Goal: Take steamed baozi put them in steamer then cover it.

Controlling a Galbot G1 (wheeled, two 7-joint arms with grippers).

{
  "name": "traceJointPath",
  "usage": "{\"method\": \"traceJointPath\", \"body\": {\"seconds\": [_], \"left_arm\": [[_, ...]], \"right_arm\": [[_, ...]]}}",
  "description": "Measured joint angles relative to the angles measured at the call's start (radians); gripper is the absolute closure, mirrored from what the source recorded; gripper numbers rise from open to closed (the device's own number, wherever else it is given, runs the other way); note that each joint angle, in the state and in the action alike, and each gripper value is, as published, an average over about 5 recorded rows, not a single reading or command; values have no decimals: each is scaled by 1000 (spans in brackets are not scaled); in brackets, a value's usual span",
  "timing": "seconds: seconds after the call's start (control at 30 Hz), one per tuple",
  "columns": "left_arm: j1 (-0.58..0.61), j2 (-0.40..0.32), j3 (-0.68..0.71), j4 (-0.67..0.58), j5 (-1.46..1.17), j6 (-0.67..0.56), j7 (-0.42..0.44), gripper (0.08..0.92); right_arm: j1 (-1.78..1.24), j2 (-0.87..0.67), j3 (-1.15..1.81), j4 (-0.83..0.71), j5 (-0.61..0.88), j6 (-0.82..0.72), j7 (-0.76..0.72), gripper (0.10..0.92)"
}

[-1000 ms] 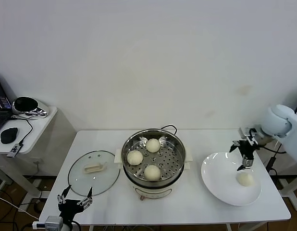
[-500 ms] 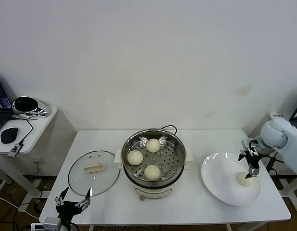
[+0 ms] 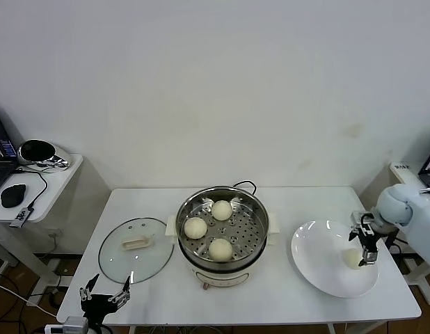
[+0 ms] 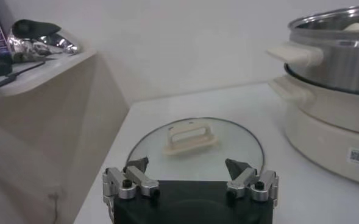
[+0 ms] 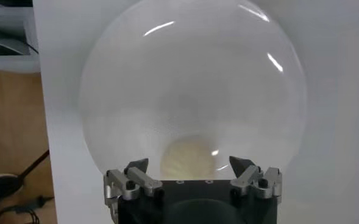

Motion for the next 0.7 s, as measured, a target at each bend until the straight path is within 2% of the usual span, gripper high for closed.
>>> {"method": "traceJointPath", "body": {"seconds": [0.7], "left_arm": [[-2,-2,11,24,15,-2,-2,177]], "right_arm": [[-51,72,60,-123,-65,45,33,203]]}}
